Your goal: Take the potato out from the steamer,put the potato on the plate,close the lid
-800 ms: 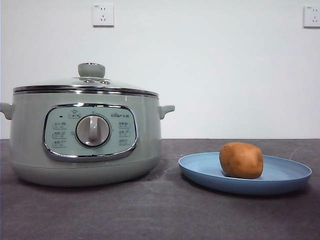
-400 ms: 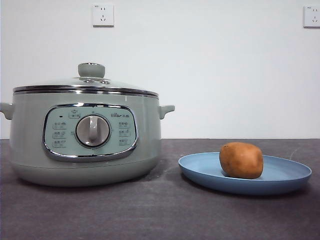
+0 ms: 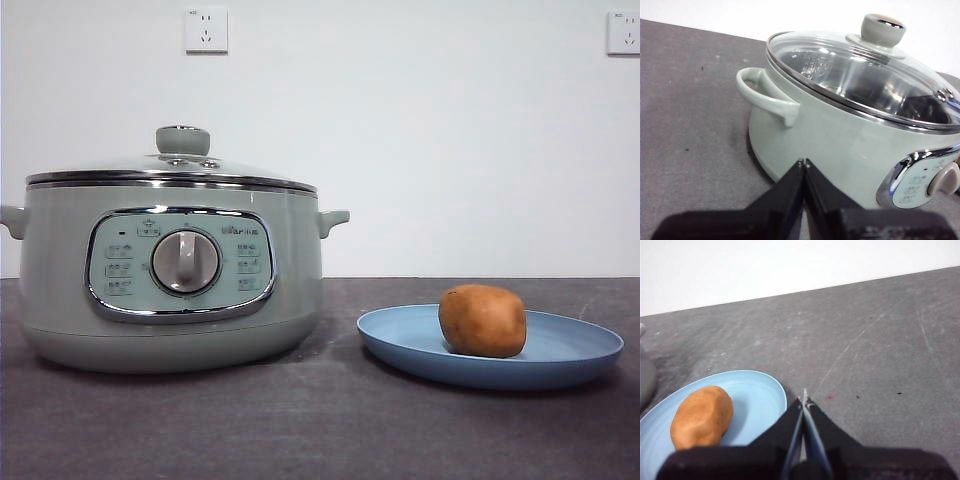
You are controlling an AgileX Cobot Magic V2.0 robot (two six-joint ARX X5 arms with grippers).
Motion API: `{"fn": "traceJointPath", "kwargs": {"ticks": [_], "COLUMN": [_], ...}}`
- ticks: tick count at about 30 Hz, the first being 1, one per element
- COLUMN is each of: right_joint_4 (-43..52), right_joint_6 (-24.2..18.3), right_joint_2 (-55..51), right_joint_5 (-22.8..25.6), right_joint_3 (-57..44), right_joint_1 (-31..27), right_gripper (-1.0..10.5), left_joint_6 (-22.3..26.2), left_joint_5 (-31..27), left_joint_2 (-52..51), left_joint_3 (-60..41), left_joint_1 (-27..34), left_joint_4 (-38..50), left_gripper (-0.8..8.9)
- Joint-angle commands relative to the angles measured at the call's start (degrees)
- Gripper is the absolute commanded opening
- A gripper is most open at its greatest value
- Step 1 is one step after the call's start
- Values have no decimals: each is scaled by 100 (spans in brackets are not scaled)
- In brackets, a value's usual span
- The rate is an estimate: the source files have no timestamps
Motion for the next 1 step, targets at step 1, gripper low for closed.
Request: {"fn": "traceJointPath", "kwargs": {"ticks": [1], "right_joint_4": [-48], "right_joint_6": [37], "right_joint_2": [4], "right_joint_5": [15], "right_joint_3": [-63], "right_joint_1": [11], "right_gripper": [-2], "left_joint_6": [-15], "left_joint_5": [-4], "left_joint_2": [-7], "left_joint_3": [-68], "left_joint_1": [20], "left_joint_4": [-11], "left_gripper": [-3]}}
